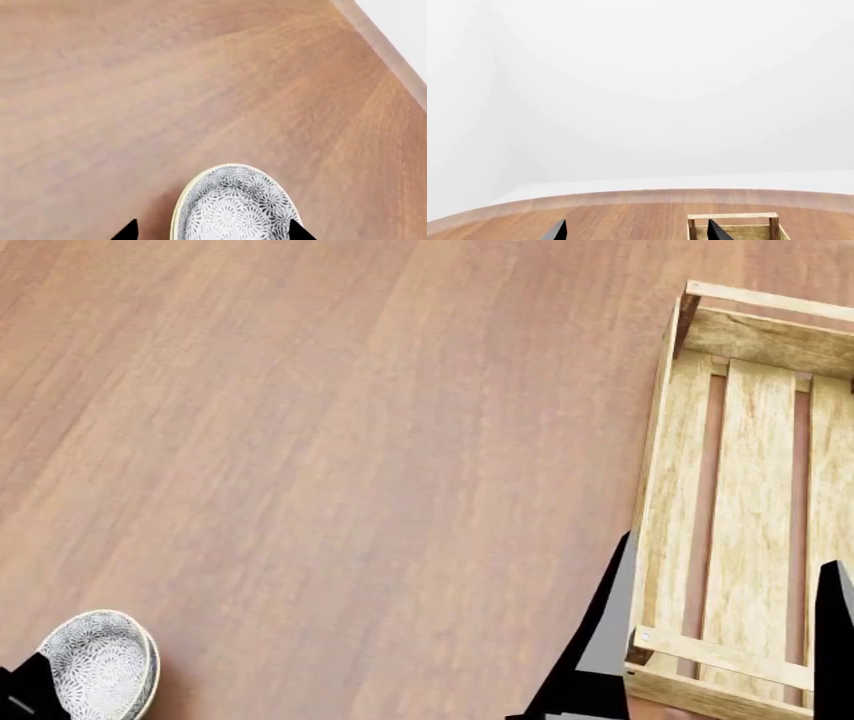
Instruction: Stack the right bowl on the left bowl and place them in the tray.
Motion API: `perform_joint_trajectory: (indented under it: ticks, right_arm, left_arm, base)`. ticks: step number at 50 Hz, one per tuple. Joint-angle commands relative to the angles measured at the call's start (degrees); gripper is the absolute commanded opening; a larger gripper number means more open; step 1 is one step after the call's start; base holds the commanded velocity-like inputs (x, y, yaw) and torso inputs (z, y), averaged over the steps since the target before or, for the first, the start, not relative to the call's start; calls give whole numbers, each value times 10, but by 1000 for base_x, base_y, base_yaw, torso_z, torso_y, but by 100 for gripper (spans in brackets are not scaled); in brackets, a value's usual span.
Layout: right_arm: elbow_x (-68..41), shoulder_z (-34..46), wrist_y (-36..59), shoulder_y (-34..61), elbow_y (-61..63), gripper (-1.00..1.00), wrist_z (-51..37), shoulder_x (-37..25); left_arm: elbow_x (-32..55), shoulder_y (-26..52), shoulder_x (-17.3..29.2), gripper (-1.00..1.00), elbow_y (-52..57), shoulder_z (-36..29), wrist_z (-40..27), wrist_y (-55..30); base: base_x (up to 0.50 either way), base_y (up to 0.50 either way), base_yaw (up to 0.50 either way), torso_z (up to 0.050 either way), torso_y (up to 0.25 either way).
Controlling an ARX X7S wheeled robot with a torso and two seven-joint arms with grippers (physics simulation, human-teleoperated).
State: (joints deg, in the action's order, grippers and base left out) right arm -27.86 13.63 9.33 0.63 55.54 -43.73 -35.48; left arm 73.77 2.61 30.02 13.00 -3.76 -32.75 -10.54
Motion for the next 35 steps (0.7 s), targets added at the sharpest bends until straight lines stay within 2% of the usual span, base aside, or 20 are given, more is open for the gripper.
perform_joint_trajectory:
  ticks: [1,19,35]
  right_arm:
    - [-1,1,-1,1,1,100,-3,-3]
    - [1,7,-3,2,-1,100,-5,-4]
    - [-3,6,-4,3,0,100,-10,-9]
  left_arm:
    - [4,3,-1,100,-4,2,1,1]
    - [13,9,-24,100,-63,4,40,17]
    - [29,24,-40,100,-91,-3,46,12]
  base:
    - [0,0,0,0,0]
    - [0,0,0,0,0]
    - [0,0,0,0,0]
